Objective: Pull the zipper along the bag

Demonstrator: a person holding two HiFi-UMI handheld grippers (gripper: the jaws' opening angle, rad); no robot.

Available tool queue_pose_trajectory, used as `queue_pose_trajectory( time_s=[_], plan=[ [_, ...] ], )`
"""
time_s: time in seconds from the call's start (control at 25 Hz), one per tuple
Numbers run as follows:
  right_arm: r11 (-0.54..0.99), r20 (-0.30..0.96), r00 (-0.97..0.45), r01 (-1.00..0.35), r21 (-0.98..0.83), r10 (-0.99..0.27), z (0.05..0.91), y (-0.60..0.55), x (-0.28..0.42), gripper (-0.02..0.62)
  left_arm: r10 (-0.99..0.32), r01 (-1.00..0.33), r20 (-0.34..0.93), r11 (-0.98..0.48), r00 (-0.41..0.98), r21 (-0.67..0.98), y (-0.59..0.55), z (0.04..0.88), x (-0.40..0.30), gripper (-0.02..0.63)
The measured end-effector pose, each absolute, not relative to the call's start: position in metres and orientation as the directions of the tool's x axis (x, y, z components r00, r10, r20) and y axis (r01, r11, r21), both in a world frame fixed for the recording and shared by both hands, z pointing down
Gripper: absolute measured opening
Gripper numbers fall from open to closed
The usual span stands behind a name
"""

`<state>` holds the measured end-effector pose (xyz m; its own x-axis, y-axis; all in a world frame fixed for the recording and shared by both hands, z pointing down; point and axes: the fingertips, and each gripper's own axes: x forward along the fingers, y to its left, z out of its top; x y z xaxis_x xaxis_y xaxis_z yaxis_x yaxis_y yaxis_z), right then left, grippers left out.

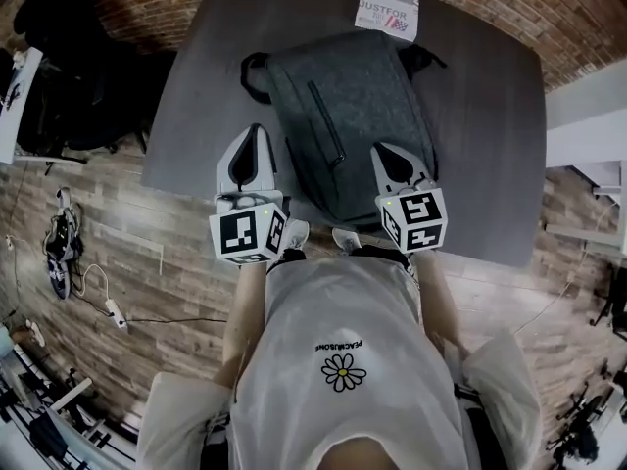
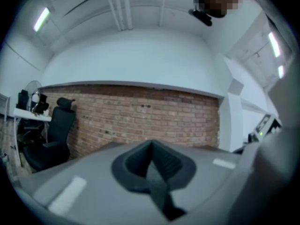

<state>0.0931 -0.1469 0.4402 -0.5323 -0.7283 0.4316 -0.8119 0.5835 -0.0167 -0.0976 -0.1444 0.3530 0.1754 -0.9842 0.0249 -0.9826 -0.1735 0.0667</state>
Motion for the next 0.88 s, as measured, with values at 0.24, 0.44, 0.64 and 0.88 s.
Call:
queue_pose_trajectory(
  time_s=[0.24, 0.44, 0.64, 0.88],
  plan=[
    [0.579, 0.554, -0.471, -0.815, 0.025, -0.687, 0.478, -0.163, 0.087, 0.0, -0.982, -0.984, 0.084, -0.166, 0.171, 0.056, -0.148, 0.376, -0.111, 0.0],
    [0.564, 0.62, -0.451, -0.826, -0.016, -0.642, 0.486, -0.167, 0.086, 0.0, -0.978, -0.987, 0.134, -0.15, 0.157, 0.064, -0.148, 0.398, -0.126, 0.0],
    [0.548, 0.63, -0.423, -0.837, 0.005, -0.651, 0.49, -0.182, 0.081, 0.0, -0.978, -0.987, 0.147, -0.135, 0.147, 0.088, -0.154, 0.407, -0.142, 0.0],
    [0.53, 0.625, -0.423, -0.848, -0.017, -0.656, 0.491, -0.214, 0.063, 0.0, -0.976, -0.987, 0.153, -0.15, 0.157, 0.055, -0.165, 0.412, -0.156, 0.0]
  ],
)
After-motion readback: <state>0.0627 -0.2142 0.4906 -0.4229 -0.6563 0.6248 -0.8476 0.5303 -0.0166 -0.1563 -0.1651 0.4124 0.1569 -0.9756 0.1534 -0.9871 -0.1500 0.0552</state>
